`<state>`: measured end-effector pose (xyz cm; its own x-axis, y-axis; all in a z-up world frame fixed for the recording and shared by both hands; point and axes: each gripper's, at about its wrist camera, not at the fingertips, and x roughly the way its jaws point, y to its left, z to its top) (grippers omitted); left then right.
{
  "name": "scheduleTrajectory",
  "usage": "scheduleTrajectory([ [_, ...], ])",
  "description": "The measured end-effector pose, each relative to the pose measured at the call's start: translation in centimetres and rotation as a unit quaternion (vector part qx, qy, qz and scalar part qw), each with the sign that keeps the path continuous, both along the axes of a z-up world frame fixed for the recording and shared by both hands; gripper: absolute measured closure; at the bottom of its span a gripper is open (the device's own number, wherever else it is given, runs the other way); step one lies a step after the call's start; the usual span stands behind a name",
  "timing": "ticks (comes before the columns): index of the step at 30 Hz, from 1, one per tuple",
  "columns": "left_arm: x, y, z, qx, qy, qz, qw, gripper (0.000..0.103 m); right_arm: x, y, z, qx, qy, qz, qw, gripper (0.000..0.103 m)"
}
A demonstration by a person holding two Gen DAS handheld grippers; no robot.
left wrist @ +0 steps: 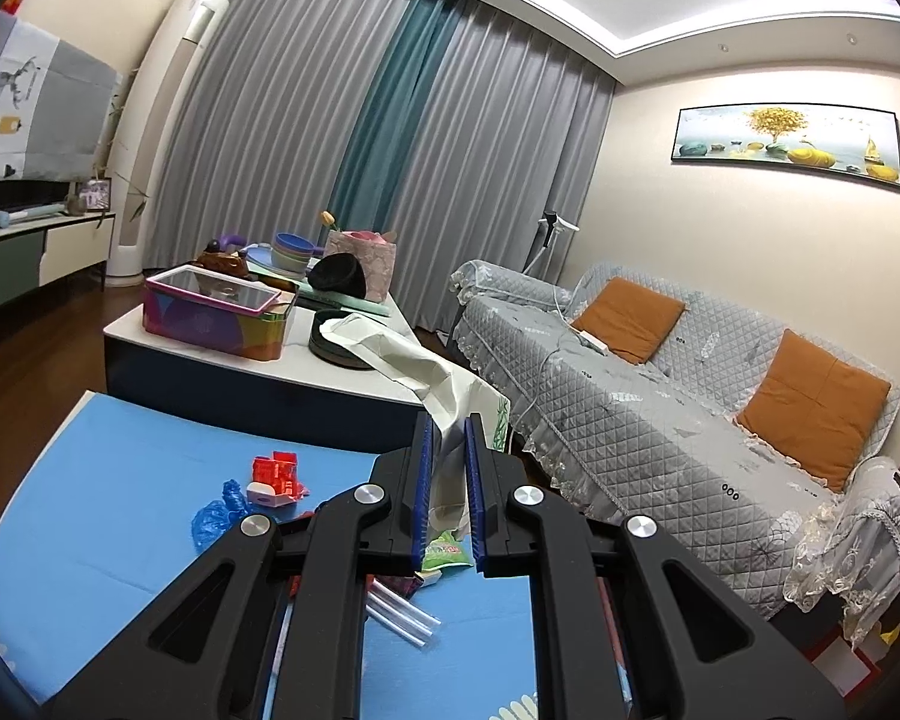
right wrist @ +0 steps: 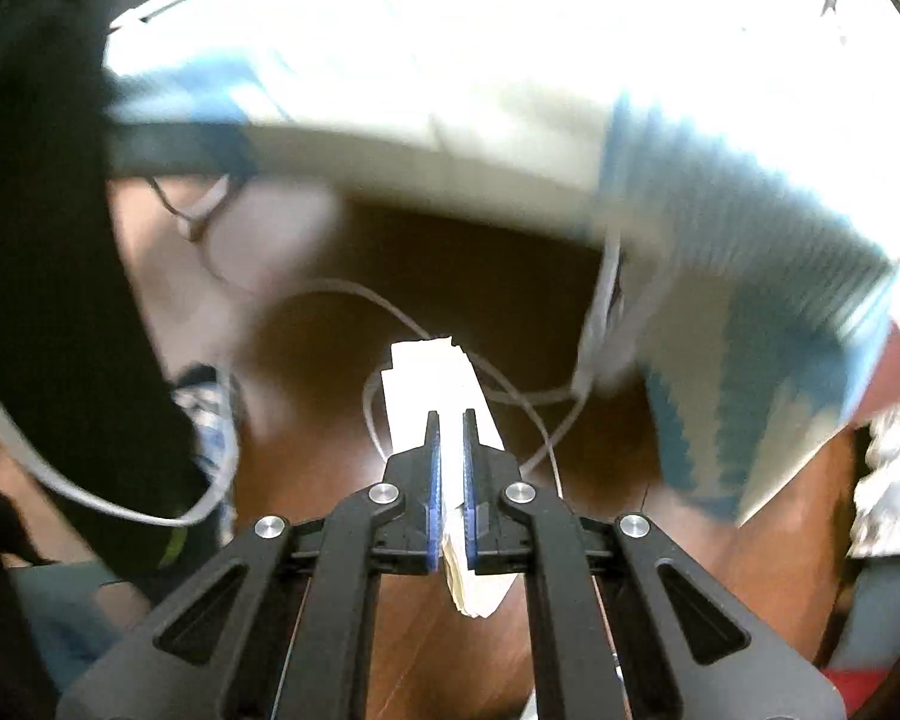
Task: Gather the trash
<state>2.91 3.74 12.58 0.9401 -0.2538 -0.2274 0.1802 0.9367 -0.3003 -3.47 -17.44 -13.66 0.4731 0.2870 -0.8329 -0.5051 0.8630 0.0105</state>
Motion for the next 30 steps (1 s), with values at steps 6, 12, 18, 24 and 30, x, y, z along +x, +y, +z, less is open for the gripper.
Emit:
scheduleTrajectory([
  [6, -0.8, 1.0, 0.0, 0.007, 0.001, 0.016, 0.9999, 0.092, -0.5, 0.0, 9.6, 0.043, -0.071, 0.022, 0.996, 0.097],
  [12, -1.1, 1.7, 0.1, 0.014, 0.012, 0.024, 0.9995, 0.092, 1.0, -0.9, 18.1, 0.087, -0.157, -0.007, 0.984, 0.097],
  [18, -0.9, 0.6, 0.5, 0.029, 0.021, 0.008, 0.9993, 0.092, 3.9, -3.9, 23.9, 0.113, -0.214, -0.086, 0.966, 0.097],
  [24, 0.1, -1.5, 0.4, 0.06, 0.031, -0.012, 0.9976, 0.092, 6.9, -7.8, 27.1, 0.148, -0.244, -0.172, 0.943, 0.097],
  [30, 2.4, -4.9, 0.5, 0.09, 0.037, -0.038, 0.9946, 0.092, 10.6, -11.4, 27.4, 0.16, -0.24, -0.235, 0.928, 0.097],
])
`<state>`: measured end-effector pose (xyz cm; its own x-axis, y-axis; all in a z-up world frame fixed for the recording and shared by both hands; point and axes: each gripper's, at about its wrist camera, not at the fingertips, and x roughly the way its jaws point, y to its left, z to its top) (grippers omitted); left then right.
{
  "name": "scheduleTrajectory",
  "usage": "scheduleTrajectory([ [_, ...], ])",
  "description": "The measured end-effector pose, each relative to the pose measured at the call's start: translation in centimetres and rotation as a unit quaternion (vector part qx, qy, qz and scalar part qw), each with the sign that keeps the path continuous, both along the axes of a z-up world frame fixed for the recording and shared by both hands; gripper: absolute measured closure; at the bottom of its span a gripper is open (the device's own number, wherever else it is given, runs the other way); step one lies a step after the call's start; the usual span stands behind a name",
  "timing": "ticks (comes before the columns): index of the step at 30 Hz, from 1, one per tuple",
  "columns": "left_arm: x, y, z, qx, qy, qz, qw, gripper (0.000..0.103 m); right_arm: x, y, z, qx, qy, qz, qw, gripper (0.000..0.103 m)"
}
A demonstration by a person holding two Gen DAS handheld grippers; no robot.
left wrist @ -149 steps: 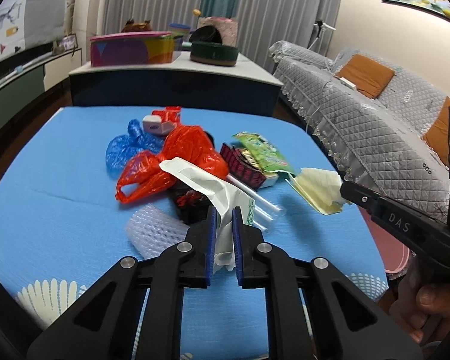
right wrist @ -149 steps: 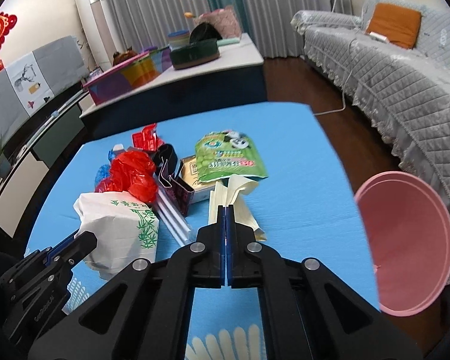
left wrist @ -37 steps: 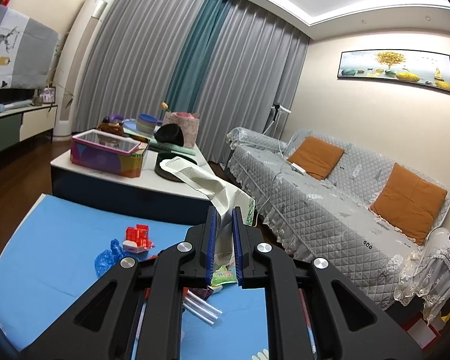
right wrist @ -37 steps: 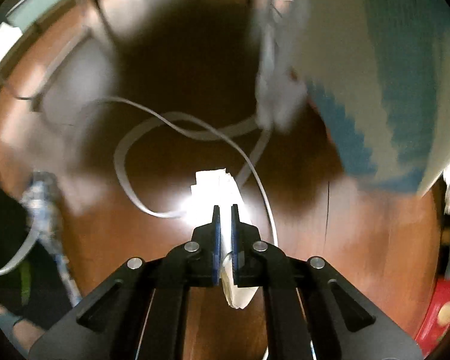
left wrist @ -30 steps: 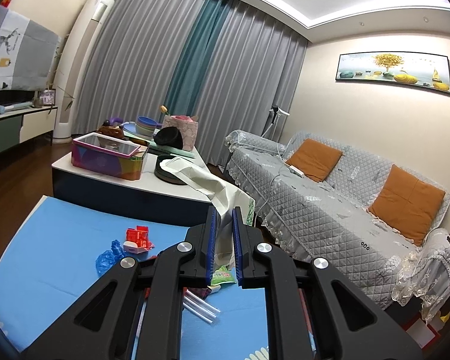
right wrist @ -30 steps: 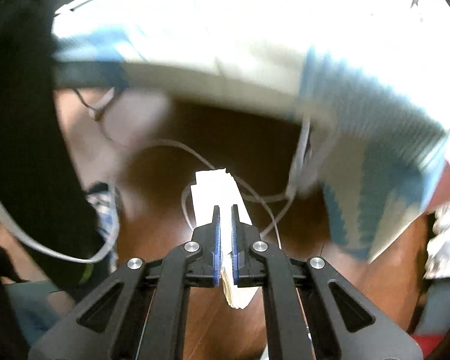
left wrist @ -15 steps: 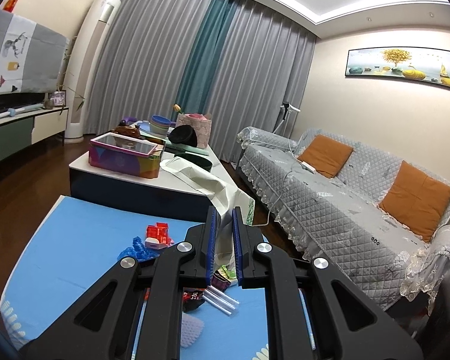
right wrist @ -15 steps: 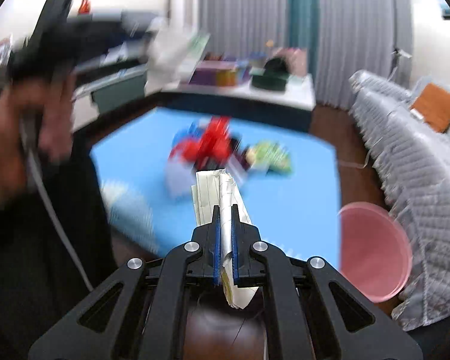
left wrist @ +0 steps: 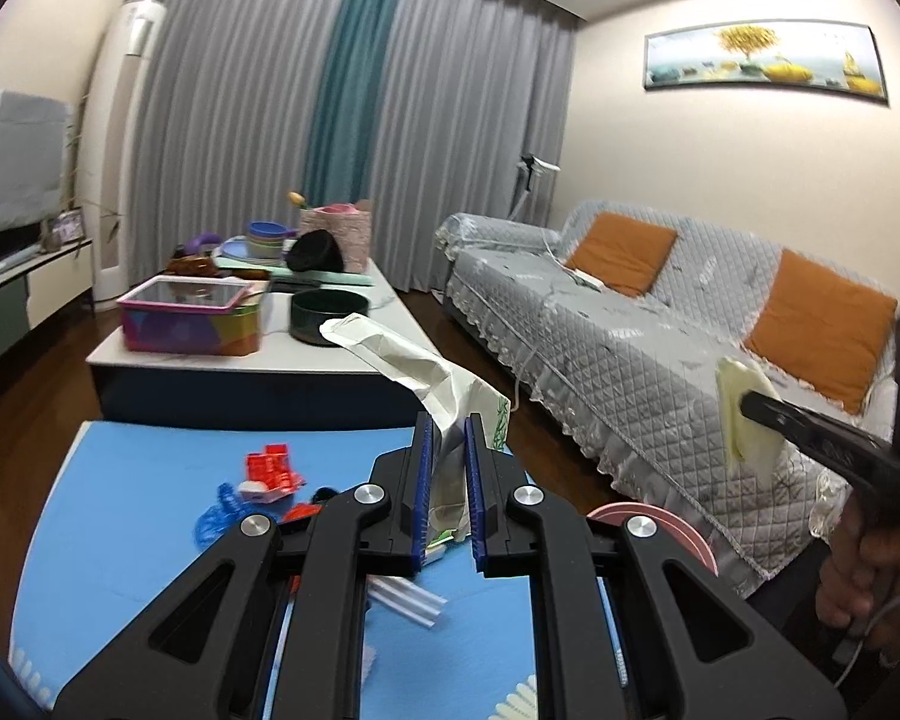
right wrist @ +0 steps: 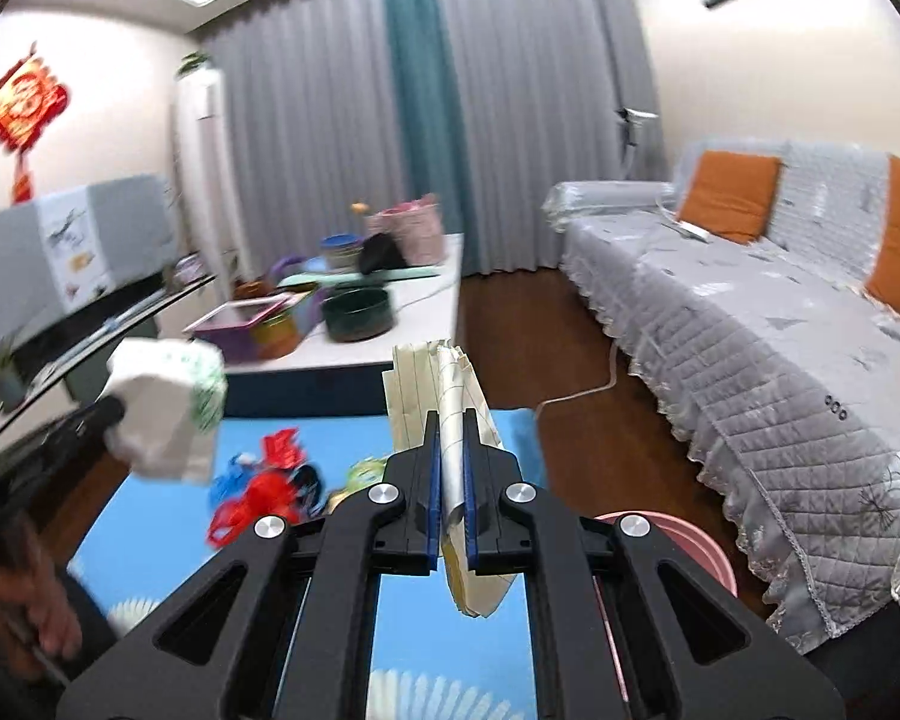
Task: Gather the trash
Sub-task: 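Carry napkin over pink bucket with right tool while left tool carries white bag there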
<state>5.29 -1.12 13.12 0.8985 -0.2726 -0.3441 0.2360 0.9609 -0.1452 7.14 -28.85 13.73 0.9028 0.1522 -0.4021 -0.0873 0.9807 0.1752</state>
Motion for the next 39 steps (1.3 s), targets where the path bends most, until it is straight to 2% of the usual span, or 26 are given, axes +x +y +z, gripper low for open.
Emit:
scheduleTrajectory([
  [4, 1.9, -3.1, -0.1, 0.013, 0.001, -0.029, 0.9995, 0.092, 2.6, -3.6, -0.8, 0.027, 0.018, -0.065, 0.997, 0.097],
  [9, 4.1, -8.8, -0.6, 0.022, -0.004, -0.081, 0.9964, 0.092, 2.8, -7.1, -1.9, 0.017, 0.0, -0.121, 0.993, 0.097],
  [15, 5.8, -15.6, -3.8, 0.025, 0.014, -0.135, 0.9904, 0.092, 1.8, -12.9, -5.9, 0.041, 0.032, -0.167, 0.985, 0.097],
  [21, 6.2, -19.5, -8.9, 0.042, 0.045, -0.172, 0.9832, 0.092, 1.9, -15.2, -9.0, 0.029, 0.067, -0.174, 0.982, 0.096],
  [26, 6.8, -21.4, -11.4, 0.061, 0.066, -0.193, 0.977, 0.092, 2.6, -16.2, -11.3, 0.026, 0.098, -0.172, 0.98, 0.096],
  [36, 7.8, -22.2, -12.9, 0.062, 0.088, -0.201, 0.9736, 0.092, 3.8, -15.5, -12.4, 0.031, 0.118, -0.165, 0.979, 0.096],
  [38, 7.9, -22.3, -13.0, 0.061, 0.088, -0.203, 0.9735, 0.092, 3.9, -15.3, -12.5, 0.03, 0.12, -0.163, 0.979, 0.095],
  [39, 8.0, -22.3, -13.0, 0.059, 0.087, -0.204, 0.9733, 0.092, 4.1, -15.3, -12.6, 0.031, 0.123, -0.161, 0.979, 0.091],
])
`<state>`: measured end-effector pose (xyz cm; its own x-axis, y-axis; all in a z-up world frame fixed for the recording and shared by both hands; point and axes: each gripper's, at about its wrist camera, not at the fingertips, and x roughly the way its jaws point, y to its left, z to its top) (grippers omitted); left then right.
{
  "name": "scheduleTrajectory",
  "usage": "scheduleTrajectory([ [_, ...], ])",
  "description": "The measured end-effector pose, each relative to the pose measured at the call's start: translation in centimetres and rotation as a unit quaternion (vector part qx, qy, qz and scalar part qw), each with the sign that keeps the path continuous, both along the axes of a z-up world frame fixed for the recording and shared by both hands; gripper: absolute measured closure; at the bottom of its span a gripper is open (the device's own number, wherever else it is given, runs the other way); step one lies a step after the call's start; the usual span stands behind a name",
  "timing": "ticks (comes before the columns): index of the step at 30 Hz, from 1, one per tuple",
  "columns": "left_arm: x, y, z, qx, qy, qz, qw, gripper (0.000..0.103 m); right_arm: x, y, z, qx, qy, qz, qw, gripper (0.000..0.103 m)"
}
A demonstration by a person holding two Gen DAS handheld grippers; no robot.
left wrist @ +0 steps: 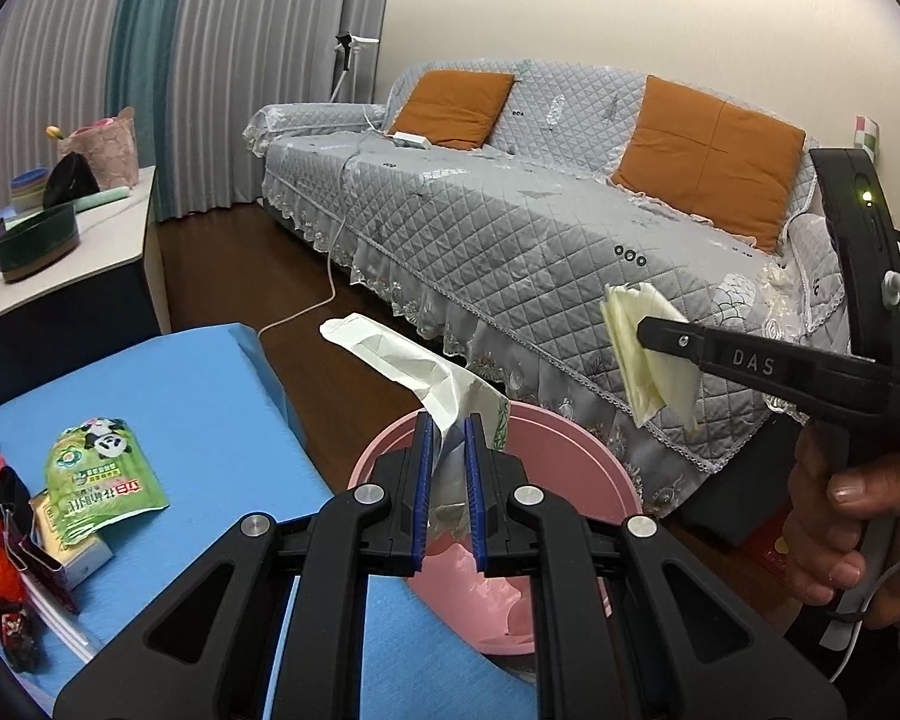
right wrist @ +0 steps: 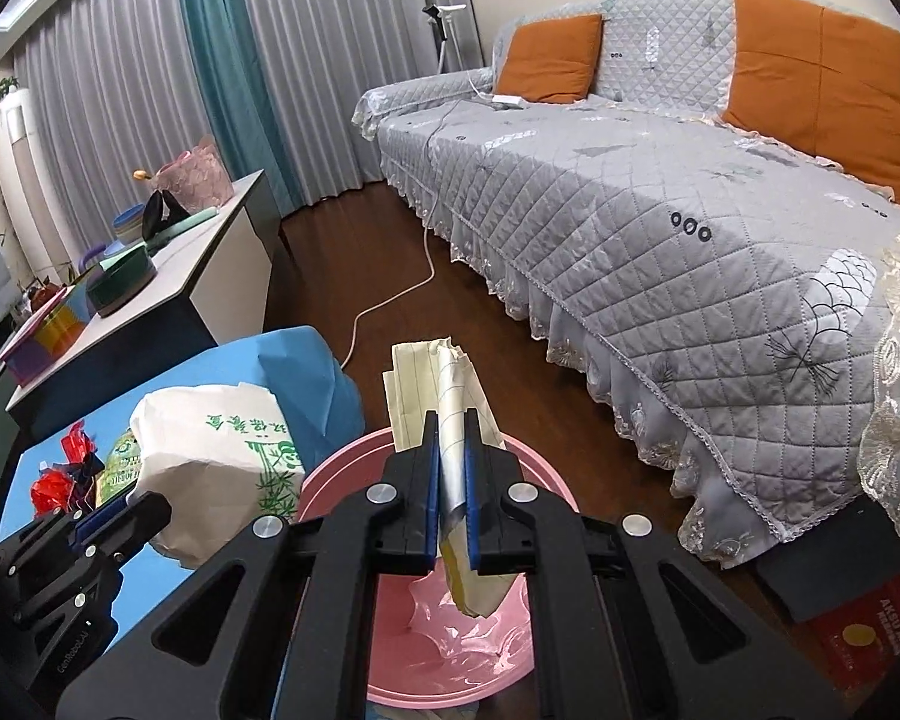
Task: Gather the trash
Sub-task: 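Carry napkin over pink bucket with right tool while left tool carries white bag there, then open both tools to drop the napkin and white bag into the bucket, then move both open tools back over the table of trash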
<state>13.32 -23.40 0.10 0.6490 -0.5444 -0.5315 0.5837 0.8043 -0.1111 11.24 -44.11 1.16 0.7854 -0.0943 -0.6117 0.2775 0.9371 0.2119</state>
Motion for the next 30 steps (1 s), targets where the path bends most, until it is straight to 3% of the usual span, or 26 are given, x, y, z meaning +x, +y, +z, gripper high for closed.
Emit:
scheduleTrajectory([
  [2, 0.1, -0.1, 0.0, -0.003, 0.0, -0.004, 1.0, 0.091, 0.2, 0.0, -0.2, 0.005, 0.005, 0.0, 1.0, 0.088],
  [3, 0.3, -0.1, 0.0, -0.006, 0.004, -0.006, 1.0, 0.088, 0.3, -0.1, -0.2, 0.006, 0.005, -0.002, 1.0, 0.077],
  [4, 0.5, 0.1, 0.0, -0.01, 0.008, -0.006, 0.9999, 0.082, 0.2, -0.2, -0.2, 0.007, 0.003, -0.008, 1.0, 0.055],
  [6, 0.7, 0.5, 0.1, -0.018, 0.011, -0.001, 0.9998, 0.075, 0.0, -0.4, 0.0, 0.007, -0.002, -0.018, 1.0, 0.036],
  [8, 0.8, 0.8, 0.2, -0.02, 0.012, 0.004, 0.9997, 0.074, 0.1, -0.5, 0.2, 0.01, -0.002, -0.018, 1.0, 0.033],
  [10, 0.8, 1.2, 0.3, -0.022, 0.014, 0.009, 0.9996, 0.074, 0.2, -0.4, 0.2, 0.012, 0.001, -0.02, 1.0, 0.015],
  [12, 0.7, 1.5, 0.5, -0.023, 0.014, 0.012, 0.9996, 0.074, 0.3, -0.2, 0.3, 0.014, 0.003, -0.021, 1.0, 0.006],
  [22, -0.9, 5.4, 2.8, -0.026, -0.01, 0.042, 0.9987, 0.074, 1.1, 2.8, 1.8, -0.004, 0.037, -0.039, 0.999, 0.005],
  [26, -1.6, 8.0, 4.1, -0.025, -0.019, 0.064, 0.9975, 0.074, 0.6, 5.9, 3.6, -0.032, 0.014, -0.002, 0.999, 0.005],
  [30, -2.0, 11.2, 6.2, -0.02, -0.035, 0.088, 0.9953, 0.074, 0.0, 8.5, 5.3, -0.019, -0.011, 0.034, 0.999, 0.01],
])
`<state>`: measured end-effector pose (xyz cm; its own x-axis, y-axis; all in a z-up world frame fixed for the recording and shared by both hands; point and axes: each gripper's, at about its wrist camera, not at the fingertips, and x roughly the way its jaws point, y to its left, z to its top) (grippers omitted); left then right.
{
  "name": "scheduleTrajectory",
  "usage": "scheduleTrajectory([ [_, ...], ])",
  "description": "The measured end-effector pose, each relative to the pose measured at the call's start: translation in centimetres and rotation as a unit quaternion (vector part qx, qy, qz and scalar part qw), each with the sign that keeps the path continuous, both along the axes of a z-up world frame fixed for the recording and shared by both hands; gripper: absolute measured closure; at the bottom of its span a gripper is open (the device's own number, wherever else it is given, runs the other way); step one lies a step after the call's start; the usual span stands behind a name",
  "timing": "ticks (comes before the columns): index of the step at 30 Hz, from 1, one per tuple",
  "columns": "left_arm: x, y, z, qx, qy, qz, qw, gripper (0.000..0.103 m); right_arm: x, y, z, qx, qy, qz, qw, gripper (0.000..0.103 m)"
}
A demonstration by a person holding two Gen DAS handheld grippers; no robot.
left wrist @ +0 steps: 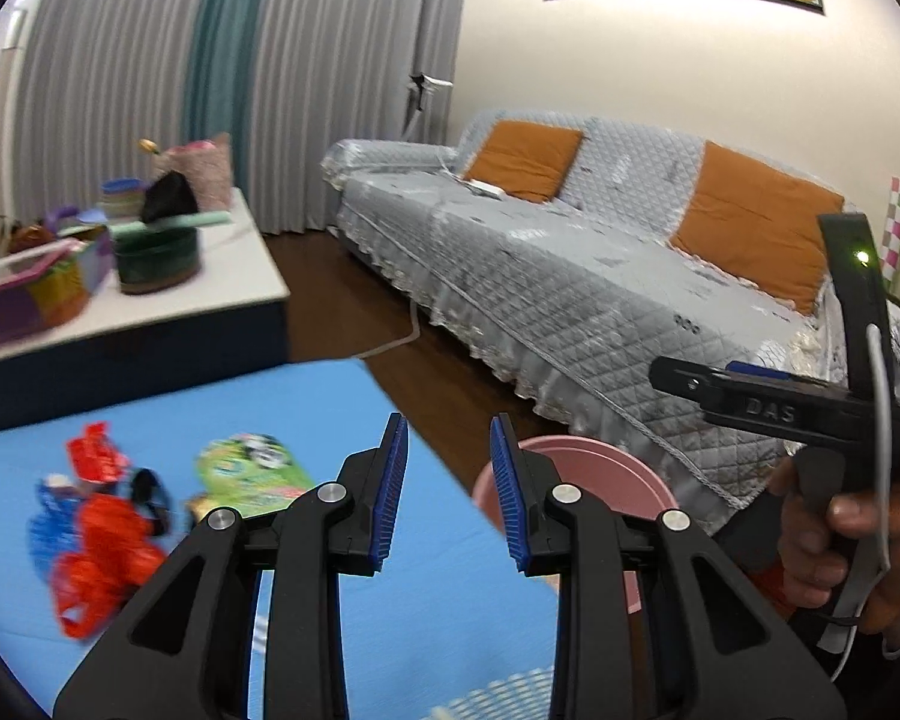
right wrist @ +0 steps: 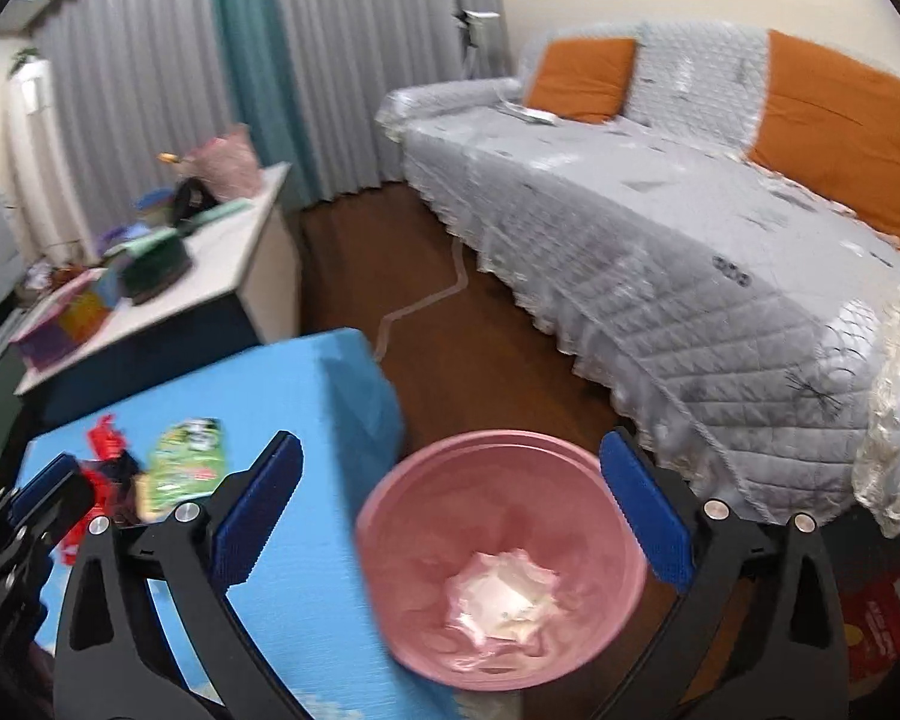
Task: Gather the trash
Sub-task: 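Move both open tools back over the table of trash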
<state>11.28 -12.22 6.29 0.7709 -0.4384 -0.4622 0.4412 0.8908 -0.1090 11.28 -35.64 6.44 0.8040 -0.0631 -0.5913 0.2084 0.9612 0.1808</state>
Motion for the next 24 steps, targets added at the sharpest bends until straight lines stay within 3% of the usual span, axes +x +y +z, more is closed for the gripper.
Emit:
scheduleTrajectory([
  [7, -0.1, 6.6, 3.8, 0.011, -0.025, 0.037, 0.9989, 0.074, 0.3, 4.7, 3.0, 0.008, -0.045, 0.033, 0.998, 0.044],
  [10, 0.4, 10.2, 5.3, 0.008, -0.029, 0.063, 0.9976, 0.074, 1.0, 5.8, 4.1, 0.015, -0.061, 0.04, 0.997, 0.055],
  [13, 1.0, 13.5, 6.0, 0.006, -0.035, 0.097, 0.9946, 0.074, 2.1, 7.3, 5.1, 0.016, -0.073, 0.064, 0.995, 0.06],
  [19, 2.1, 18.0, 3.5, -0.025, -0.013, 0.163, 0.9862, 0.074, 4.8, 11.0, 5.2, -0.011, -0.069, 0.14, 0.988, 0.062],
  [24, 3.3, 19.8, -1.0, -0.049, 0.056, 0.195, 0.9779, 0.074, 7.6, 13.9, 1.1, -0.065, -0.033, 0.194, 0.978, 0.066],
])
